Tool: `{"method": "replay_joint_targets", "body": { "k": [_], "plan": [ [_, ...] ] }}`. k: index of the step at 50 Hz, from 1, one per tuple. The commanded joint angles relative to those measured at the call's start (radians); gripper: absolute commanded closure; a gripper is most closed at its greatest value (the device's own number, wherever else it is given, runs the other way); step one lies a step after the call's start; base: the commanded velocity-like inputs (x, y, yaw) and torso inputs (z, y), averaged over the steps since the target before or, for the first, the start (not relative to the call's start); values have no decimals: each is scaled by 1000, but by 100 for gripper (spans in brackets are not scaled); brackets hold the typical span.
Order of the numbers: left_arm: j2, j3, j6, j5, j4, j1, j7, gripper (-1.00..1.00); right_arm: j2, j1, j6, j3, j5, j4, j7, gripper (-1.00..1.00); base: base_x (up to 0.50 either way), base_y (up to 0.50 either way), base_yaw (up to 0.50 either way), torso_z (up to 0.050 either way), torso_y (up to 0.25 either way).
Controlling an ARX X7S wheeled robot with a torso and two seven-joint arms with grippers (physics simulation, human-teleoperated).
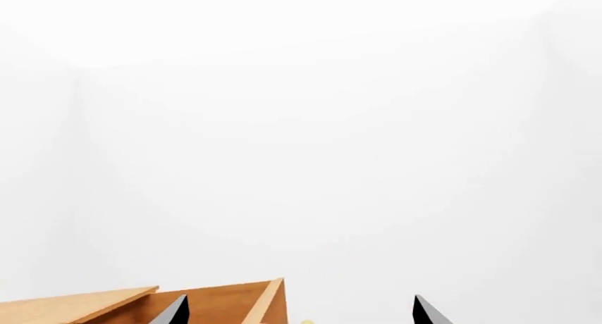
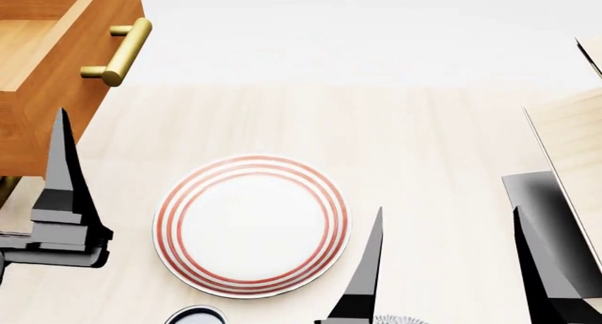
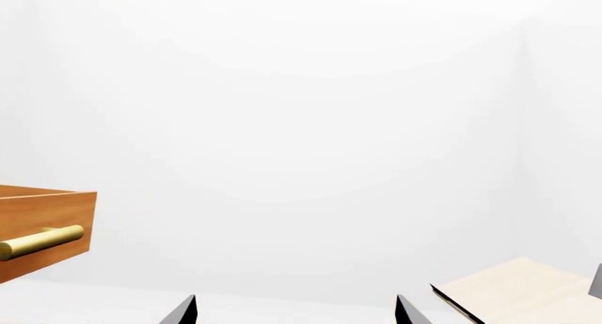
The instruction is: Close the top drawer of the cabinet.
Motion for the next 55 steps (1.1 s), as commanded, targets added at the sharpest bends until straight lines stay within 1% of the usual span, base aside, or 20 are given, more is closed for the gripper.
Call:
{"method": "replay_joint_targets", "body": {
  "k": [1,9,11,13,14,19,20,21,22,23,24,25,26,27,34,45,50,55],
  "plan": [
    [27,126,-106,33,-52,-183,3,-100,0,-4,-6,-5,2,0,-8,-100,0,0,0,0,0],
    [56,206,-113,53,-135,-283,7,-100,-1,1,-1,2,10,0,-15,-100,0,0,0,0,0],
    [55,223,-113,59,-150,-300,9,-100,-1,1,-1,1,10,0,-17,-100,0,0,0,0,0],
    [50,259,-136,74,-167,-348,24,-100,-2,2,-3,1,10,0,-18,-100,0,0,0,0,0],
    [17,330,-136,136,-206,-402,30,-100,0,2,-2,8,12,0,-27,-100,0,0,0,0,0],
    [-38,438,-107,219,-331,-484,51,-100,-1,1,-3,9,13,0,-31,-100,0,0,0,0,0],
    [-96,588,43,369,-481,-634,135,-100,-1,9,7,15,19,0,-35,-100,0,0,0,0,0],
    [54,438,193,519,-631,-660,285,-100,-1,9,8,17,20,0,-36,-100,0,0,0,0,0],
    [76,432,343,669,-781,-675,326,-100,-1,10,7,22,24,0,-36,-100,0,0,0,0,0],
    [86,435,493,819,-931,-684,325,-100,-1,10,7,23,25,0,-37,-100,0,0,0,0,0],
    [82,456,539,969,-1081,-693,313,-100,-1,11,6,24,26,0,-37,-100,0,0,0,0,0],
    [77,475,542,1119,-1231,-701,305,-100,-1,11,6,25,26,0,-37,-100,0,0,0,0,0],
    [77,480,541,1269,-1270,-705,303,-100,-1,11,7,24,23,0,-38,-100,0,0,0,0,0],
    [78,484,540,1342,-1278,-707,302,-100,-1,10,8,21,14,0,-39,-100,0,0,0,0,0],
    [71,539,531,1414,-1348,-725,282,-100,-2,11,4,40,35,0,-38,-100,0,0,0,0,0],
    [47,569,526,1450,-1358,-738,294,-100,-2,12,4,43,39,0,-38,-100,0,0,0,0,0],
    [45,561,511,1446,-1378,-736,300,-100,-2,11,4,34,34,0,-36,-100,0,0,0,0,0],
    [24,562,506,1450,-1372,-729,313,-100,-2,12,6,32,34,0,-31,-100,0,0,0,0,0]
  ]
}}
